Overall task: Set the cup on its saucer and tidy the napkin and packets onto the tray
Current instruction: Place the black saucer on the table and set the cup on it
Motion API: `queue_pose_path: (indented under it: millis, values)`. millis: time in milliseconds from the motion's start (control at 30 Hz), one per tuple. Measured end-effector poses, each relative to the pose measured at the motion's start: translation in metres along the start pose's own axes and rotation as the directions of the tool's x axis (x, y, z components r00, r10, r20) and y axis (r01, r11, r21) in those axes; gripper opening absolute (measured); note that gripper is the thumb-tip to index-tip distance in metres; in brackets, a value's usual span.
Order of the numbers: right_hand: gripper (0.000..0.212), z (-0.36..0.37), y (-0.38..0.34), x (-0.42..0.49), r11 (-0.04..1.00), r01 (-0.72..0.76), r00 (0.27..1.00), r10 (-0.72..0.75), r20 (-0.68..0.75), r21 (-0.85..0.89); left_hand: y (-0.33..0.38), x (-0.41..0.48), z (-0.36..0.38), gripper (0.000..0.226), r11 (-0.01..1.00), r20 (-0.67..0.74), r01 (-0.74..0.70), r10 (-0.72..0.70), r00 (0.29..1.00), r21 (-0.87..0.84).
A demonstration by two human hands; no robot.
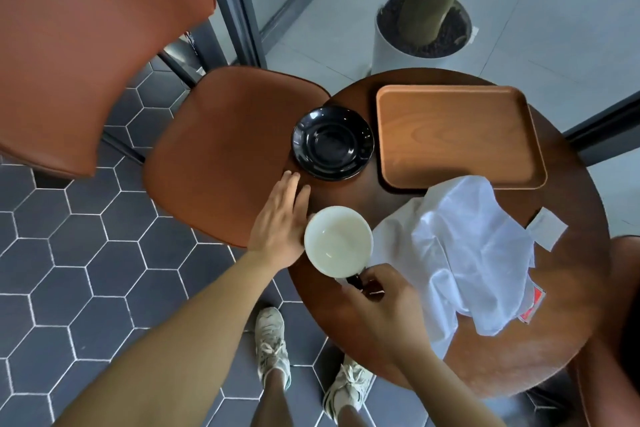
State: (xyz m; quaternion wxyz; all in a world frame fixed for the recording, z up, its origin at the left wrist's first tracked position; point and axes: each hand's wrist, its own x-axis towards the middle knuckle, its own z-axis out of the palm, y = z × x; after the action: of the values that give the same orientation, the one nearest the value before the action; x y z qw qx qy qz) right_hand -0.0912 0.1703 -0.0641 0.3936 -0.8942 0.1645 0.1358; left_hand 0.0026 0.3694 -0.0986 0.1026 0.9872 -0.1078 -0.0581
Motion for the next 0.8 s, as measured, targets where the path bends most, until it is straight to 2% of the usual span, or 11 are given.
queue_pose_path:
  millis: [100, 233, 500, 700, 800]
  values:
    - [0.042, -0.006, -0.005, -0.001, 0.998, -0.042, 0.999, 0.040, 0.033, 0.050, 0.000, 0.001, 0.005, 0.076, 1.000, -0.005, -0.008, 0.008, 1.000, 0.013]
    - [0.016, -0.027, -0.009, 0.001, 0.998, 0.000, 1.000, 0.001, -0.012, 0.065, 0.000, 0.001, 0.009, 0.070, 1.000, -0.022, 0.008, -0.008, 1.000, 0.014]
    - [0.013, -0.039, -0.018, 0.005, 0.979, -0.018, 0.999, 0.025, -0.033, 0.202, 0.001, 0.003, 0.009, 0.069, 0.998, -0.053, 0.017, -0.014, 0.998, 0.062]
    - [0.016, -0.044, -0.051, 0.009, 0.960, 0.027, 0.996, -0.004, -0.085, 0.280, 0.004, 0.006, 0.005, 0.069, 0.995, -0.041, 0.031, -0.027, 0.999, 0.093]
    - [0.036, -0.046, -0.075, 0.008, 0.950, 0.085, 0.989, -0.044, -0.141, 0.299, 0.019, 0.008, 0.006, 0.072, 0.994, -0.044, 0.103, -0.102, 0.994, 0.028]
